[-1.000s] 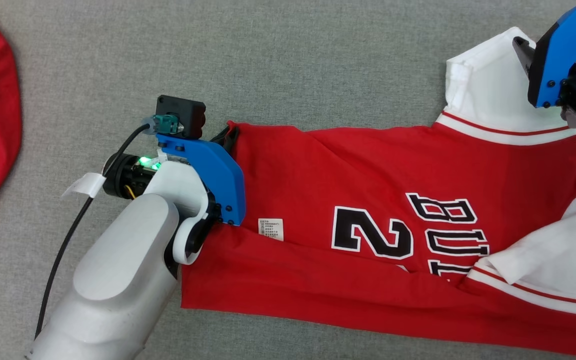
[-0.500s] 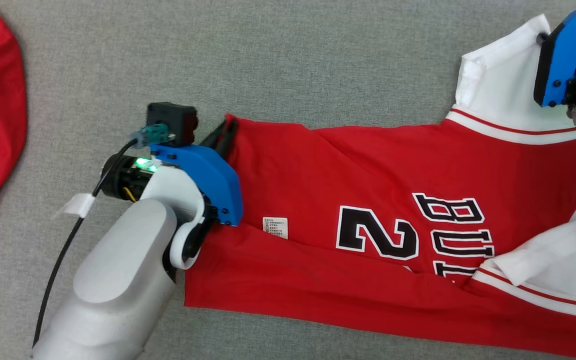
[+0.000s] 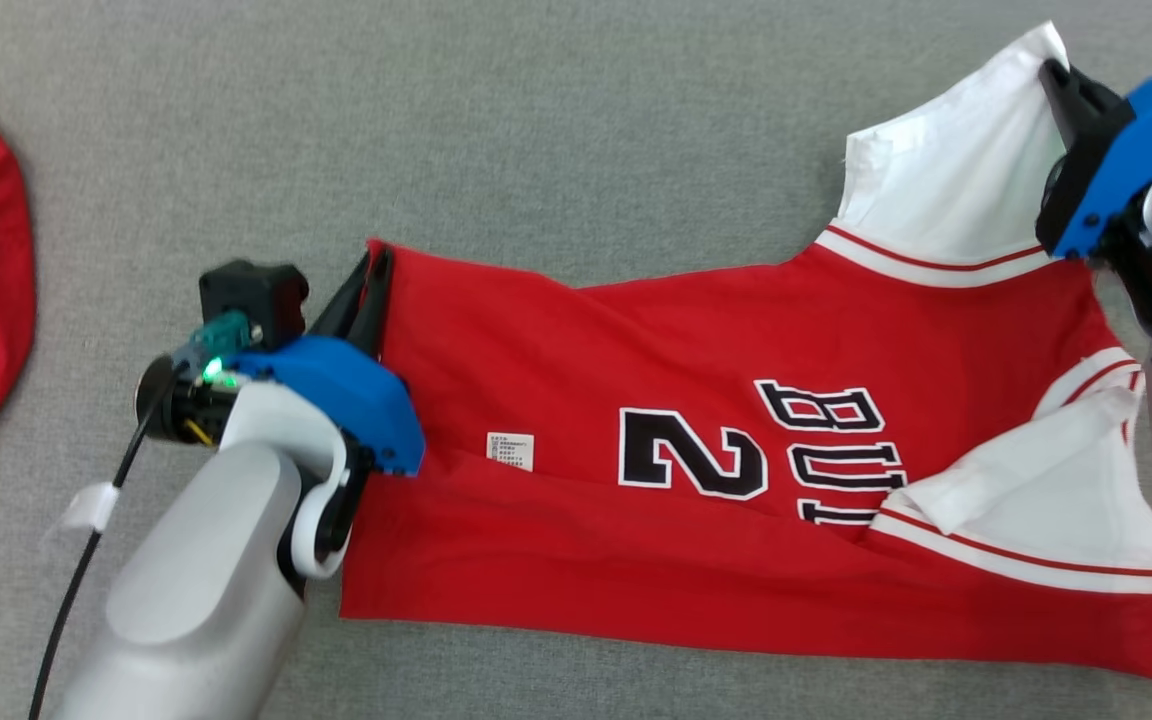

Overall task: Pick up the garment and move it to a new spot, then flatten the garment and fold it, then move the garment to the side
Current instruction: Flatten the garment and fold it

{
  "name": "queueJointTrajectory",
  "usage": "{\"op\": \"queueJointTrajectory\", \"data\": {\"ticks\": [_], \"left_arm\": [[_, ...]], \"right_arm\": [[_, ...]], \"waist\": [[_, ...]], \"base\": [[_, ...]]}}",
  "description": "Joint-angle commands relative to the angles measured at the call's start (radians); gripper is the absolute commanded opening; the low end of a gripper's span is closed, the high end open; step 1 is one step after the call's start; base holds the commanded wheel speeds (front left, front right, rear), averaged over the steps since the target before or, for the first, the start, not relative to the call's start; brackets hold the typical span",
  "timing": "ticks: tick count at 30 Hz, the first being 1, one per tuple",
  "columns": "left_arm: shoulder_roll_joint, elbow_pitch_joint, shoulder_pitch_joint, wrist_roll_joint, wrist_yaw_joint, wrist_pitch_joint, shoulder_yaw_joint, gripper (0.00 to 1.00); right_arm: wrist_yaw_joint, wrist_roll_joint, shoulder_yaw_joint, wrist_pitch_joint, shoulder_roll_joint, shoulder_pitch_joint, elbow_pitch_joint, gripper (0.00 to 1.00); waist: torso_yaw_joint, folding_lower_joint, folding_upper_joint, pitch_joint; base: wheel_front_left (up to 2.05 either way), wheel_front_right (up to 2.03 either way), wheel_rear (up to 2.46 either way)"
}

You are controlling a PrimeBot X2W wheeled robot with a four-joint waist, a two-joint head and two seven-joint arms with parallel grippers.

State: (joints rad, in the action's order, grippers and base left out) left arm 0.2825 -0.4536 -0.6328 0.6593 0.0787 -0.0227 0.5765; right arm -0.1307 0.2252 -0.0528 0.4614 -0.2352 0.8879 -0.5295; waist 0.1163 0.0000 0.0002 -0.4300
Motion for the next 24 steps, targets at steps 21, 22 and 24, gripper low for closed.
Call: {"op": "queueJointTrajectory", "data": {"ticks": [21,22,24], "left_arm": [[0.095,0.058,0.255,-0.013,-0.009,0.16,0.021,0.0],[0.097,0.055,0.263,-0.01,-0.01,0.166,0.02,0.0],[0.1,0.049,0.271,-0.01,-0.007,0.178,0.016,0.0]], "right_arm": [[0.0,0.168,-0.049,0.137,0.033,-0.607,0.494,0.0],[0.0,0.169,-0.055,0.151,0.04,-0.636,0.519,0.0],[0.0,0.153,-0.063,0.179,0.052,-0.688,0.566,0.0]], "waist": [[-0.066,0.0,-0.0002,0.153],[-0.069,0.0,-0.0002,0.155],[-0.075,0.0,-0.0002,0.159]], "base": [[0.0,0.0,0.0],[0.0,0.0,0.0],[0.0,0.0,0.0]]}}
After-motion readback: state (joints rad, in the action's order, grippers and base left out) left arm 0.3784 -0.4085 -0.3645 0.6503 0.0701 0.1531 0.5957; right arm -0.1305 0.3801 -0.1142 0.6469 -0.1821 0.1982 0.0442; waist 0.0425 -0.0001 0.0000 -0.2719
